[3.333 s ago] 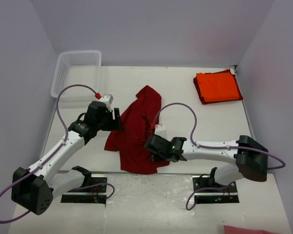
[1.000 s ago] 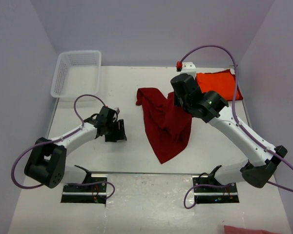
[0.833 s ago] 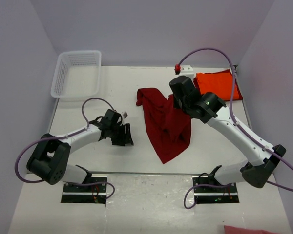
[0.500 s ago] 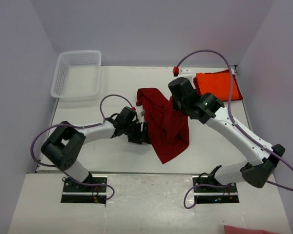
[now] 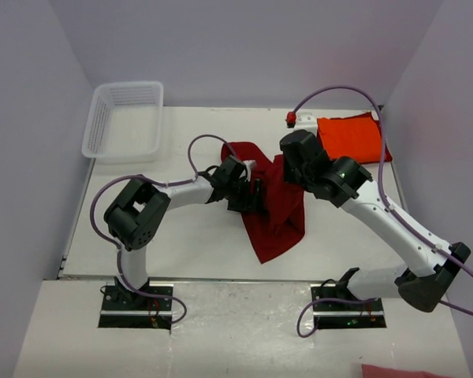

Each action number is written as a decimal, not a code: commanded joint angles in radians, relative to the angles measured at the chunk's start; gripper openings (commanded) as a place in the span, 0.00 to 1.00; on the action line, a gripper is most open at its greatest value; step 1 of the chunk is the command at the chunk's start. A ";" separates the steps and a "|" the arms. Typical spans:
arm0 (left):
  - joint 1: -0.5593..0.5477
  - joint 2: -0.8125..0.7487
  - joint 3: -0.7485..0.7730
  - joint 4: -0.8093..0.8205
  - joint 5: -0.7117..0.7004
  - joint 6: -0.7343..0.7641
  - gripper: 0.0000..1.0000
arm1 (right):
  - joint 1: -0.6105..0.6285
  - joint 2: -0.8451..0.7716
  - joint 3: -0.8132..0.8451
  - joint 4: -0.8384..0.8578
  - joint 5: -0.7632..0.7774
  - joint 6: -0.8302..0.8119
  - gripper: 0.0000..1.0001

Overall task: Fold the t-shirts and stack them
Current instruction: Flatten out the tshirt

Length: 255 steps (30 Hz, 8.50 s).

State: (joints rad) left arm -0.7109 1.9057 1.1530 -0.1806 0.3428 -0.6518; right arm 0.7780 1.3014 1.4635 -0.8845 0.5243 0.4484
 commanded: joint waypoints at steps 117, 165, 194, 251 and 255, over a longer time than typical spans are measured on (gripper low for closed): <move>0.189 -0.797 0.530 -0.758 -0.709 0.420 0.00 | -0.169 -0.287 0.312 -0.243 0.180 -0.108 0.00; 0.235 -0.595 0.146 -0.485 -0.524 0.233 0.83 | -0.125 0.346 -0.216 0.154 -0.101 0.032 0.00; 0.179 -0.861 -0.222 -0.410 -0.278 0.185 0.62 | -0.097 0.381 -0.373 0.268 -0.185 0.116 0.29; 0.179 -0.971 -0.303 -0.425 -0.140 0.258 0.62 | 0.101 0.443 -0.400 0.171 0.155 0.538 0.35; 0.179 -0.975 -0.302 -0.434 -0.143 0.258 0.62 | 0.087 0.443 -0.411 0.176 0.151 0.532 0.34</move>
State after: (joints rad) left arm -0.5304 0.9478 0.8383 -0.6075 0.1806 -0.4232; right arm 0.8749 1.7470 1.0637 -0.7231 0.6369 0.9565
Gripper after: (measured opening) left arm 0.619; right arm 0.350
